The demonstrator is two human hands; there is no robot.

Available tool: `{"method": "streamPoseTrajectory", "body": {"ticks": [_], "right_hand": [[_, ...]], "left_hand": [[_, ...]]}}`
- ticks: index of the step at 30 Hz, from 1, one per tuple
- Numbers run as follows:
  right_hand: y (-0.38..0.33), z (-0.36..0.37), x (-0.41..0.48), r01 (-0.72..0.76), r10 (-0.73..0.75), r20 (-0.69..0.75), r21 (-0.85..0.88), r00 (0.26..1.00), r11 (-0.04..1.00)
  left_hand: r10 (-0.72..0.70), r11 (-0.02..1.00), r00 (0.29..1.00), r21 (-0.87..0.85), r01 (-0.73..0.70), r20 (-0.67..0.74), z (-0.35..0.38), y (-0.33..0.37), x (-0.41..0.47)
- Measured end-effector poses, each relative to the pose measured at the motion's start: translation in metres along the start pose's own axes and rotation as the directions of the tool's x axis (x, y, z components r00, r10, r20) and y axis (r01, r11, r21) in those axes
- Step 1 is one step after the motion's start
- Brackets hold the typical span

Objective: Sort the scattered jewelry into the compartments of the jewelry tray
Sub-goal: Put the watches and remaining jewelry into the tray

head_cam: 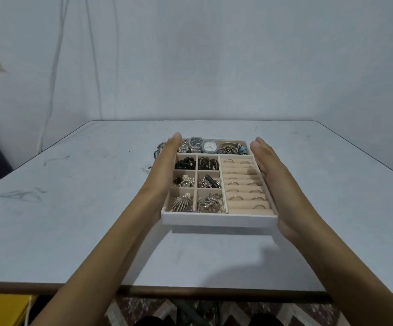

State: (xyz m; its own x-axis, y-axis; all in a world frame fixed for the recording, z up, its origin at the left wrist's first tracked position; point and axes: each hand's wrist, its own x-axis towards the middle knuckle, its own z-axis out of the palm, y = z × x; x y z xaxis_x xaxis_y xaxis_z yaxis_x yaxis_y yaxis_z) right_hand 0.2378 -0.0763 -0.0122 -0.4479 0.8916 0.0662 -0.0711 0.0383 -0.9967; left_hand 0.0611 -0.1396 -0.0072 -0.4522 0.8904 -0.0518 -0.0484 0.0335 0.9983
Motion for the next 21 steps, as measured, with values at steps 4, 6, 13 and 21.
{"method": "streamPoseTrajectory", "body": {"ticks": [4, 6, 13, 21], "right_hand": [[-0.005, -0.001, 0.030, -0.003, 0.004, 0.014, -0.008, 1.000, 1.000], [-0.008, -0.001, 0.047, 0.007, -0.007, 0.005, -0.010, 1.000, 1.000], [-0.002, 0.000, 0.089, 0.045, -0.046, -0.039, -0.021, 0.998, 0.999], [0.019, -0.001, 0.140, 0.006, -0.006, 0.009, 0.025, 1.000, 1.000]], "left_hand": [[0.043, 0.999, 0.999, 0.005, -0.043, -0.017, 0.004, 0.020, 0.024], [0.062, 0.998, 0.997, 0.027, -0.062, -0.035, 0.008, 0.027, 0.037], [0.047, 0.994, 0.996, 0.107, -0.039, -0.071, 0.013, 0.026, 0.079], [0.071, 0.995, 0.996, 0.080, -0.066, -0.061, 0.017, 0.020, 0.118]]}}
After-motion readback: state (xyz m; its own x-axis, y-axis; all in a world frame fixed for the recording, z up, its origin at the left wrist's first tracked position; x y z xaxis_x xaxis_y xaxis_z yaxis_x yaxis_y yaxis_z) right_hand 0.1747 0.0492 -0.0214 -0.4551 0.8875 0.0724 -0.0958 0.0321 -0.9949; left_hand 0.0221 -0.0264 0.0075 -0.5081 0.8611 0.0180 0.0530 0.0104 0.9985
